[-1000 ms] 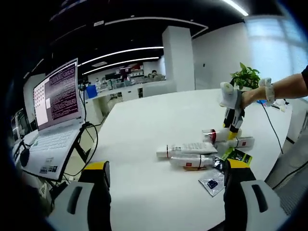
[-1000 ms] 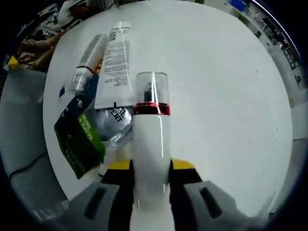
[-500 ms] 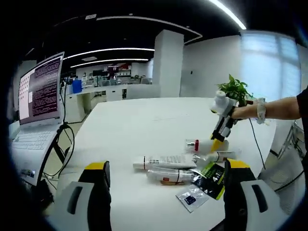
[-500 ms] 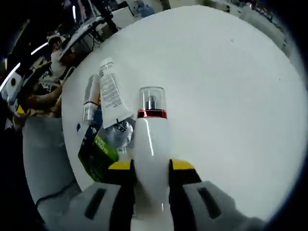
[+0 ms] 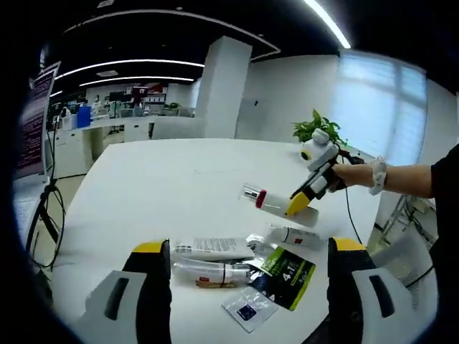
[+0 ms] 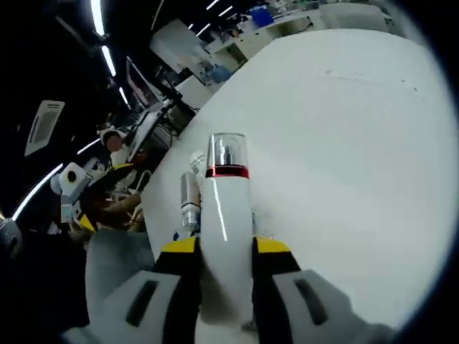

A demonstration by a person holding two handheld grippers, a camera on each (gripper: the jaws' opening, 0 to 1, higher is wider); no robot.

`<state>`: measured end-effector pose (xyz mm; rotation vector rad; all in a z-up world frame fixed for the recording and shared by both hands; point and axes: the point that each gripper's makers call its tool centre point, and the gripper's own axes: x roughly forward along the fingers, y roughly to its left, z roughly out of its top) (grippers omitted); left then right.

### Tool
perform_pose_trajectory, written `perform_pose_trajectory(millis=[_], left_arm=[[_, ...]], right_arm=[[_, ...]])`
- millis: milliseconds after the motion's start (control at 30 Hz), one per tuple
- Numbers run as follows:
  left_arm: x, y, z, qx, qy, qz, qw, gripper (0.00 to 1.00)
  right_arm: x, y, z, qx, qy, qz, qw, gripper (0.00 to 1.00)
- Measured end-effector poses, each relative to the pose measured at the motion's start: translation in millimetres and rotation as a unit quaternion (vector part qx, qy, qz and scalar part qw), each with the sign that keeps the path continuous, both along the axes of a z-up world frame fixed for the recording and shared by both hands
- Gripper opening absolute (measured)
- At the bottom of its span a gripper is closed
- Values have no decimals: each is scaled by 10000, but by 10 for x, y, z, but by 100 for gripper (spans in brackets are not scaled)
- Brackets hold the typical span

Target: Arrange the skincare products in the storage area until every visible bottle or jar stands upright without overlapping.

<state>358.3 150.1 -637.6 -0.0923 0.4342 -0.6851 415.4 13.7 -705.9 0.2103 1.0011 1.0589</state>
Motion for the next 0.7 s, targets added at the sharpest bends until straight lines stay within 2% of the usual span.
perform_pose_trajectory(millis=[67, 133, 200, 300, 367, 400, 467, 533, 567, 633, 700], left_arm=[[16, -117, -1, -211, 114, -156, 9996, 87], [60, -221, 20, -780, 333, -151, 9963, 88], [107, -274, -40, -1091, 562, -135, 9923, 88], [140, -380, -90, -1369, 812, -221, 9870, 83], [182, -459, -49, -1546, 788, -303, 9844, 78], [196, -501, -22, -1664, 819, -346, 9820, 77], [227, -613, 67, -2073, 825, -487, 9736, 77], [251, -690, 103, -2395, 937, -542, 9648, 77], [279, -725, 94, -2462, 965, -557, 9628, 76], [318, -778, 63, -2401, 915, -571, 9647, 69], [320, -842, 45, -2401, 936, -669, 9639, 69]], right_arm=[[-65, 40, 48, 89, -66, 23, 9999, 25], [-142, 81, 107, 241, -101, 41, 9996, 25], [-224, 121, 155, 398, -24, 61, 9992, 25], [-360, 194, 251, 607, -151, 111, 9980, 25], [-432, 225, 296, 714, -198, 123, 9972, 25], [-468, 238, 314, 766, -198, 123, 9968, 25], [-554, 270, 351, 923, -115, 145, 9956, 25], [-631, 307, 385, 1087, -167, 166, 9938, 25], [-660, 315, 387, 1093, -172, 168, 9937, 26], [-720, 329, 391, 1135, -208, 167, 9932, 26], [-761, 330, 400, 1201, -208, 162, 9924, 26]])
